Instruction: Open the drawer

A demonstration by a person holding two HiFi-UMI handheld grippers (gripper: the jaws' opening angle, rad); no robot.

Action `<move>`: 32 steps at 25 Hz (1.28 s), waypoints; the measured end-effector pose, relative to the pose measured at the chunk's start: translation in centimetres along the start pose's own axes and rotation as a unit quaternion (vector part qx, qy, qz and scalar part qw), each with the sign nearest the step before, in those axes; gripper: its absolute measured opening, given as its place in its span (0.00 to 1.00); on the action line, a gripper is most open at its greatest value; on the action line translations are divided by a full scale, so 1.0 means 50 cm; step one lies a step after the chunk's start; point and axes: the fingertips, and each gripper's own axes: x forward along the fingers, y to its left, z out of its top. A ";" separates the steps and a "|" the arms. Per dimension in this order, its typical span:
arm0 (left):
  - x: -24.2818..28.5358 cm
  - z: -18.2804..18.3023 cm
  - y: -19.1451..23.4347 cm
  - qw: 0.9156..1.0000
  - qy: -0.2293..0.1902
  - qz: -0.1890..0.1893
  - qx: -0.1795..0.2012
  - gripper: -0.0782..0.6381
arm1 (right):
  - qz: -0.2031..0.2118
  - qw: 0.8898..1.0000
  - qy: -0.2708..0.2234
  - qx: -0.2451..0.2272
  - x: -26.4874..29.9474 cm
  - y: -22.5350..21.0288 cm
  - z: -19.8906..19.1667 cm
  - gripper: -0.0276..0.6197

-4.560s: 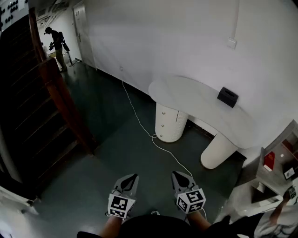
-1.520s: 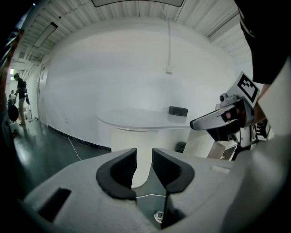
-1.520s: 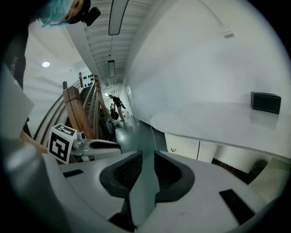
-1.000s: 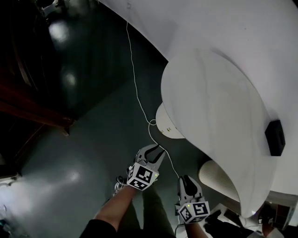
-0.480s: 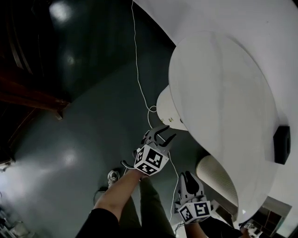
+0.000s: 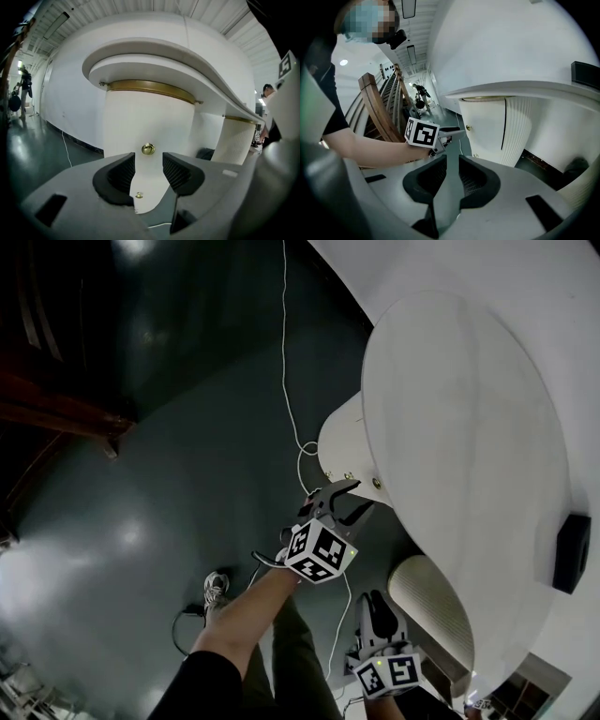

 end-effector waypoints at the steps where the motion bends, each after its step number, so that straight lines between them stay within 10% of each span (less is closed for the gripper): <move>1: 0.006 0.001 0.002 1.000 -0.002 0.002 0.000 0.36 | 0.002 1.000 0.001 0.001 0.004 -0.002 -0.003 0.15; 32: 0.076 0.021 0.008 0.999 -0.023 -0.006 0.044 0.28 | -0.001 0.999 0.031 0.013 0.025 -0.051 -0.053 0.15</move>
